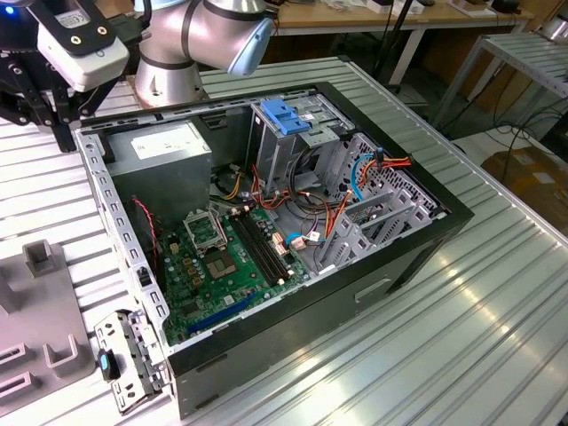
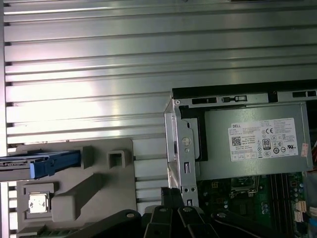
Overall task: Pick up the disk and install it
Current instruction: 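Reach for the disk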
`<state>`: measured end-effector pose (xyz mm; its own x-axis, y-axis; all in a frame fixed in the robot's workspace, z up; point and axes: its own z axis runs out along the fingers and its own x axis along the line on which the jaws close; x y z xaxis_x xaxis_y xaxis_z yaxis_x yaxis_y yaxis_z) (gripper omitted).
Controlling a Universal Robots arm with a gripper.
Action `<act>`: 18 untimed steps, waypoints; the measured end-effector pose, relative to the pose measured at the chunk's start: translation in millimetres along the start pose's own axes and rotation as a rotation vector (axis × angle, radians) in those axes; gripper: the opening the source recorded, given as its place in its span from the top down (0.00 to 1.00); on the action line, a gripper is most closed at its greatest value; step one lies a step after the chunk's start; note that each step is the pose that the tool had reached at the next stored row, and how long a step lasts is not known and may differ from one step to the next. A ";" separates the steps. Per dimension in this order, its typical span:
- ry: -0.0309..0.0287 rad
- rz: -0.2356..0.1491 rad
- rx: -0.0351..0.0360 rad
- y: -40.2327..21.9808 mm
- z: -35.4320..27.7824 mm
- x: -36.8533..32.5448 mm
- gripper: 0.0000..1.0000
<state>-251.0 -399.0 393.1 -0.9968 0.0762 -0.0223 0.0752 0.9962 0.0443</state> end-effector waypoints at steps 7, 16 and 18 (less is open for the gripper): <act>0.0001 0.000 0.0001 -0.5 -0.2 7.0 0.89; 0.0004 0.000 0.0001 -1.3 -0.5 17.0 0.89; 0.0004 0.000 0.0001 -1.5 -0.5 19.7 0.89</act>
<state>-270.7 -398.9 393.1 -0.9968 0.0763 -0.0219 0.0752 0.9962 0.0442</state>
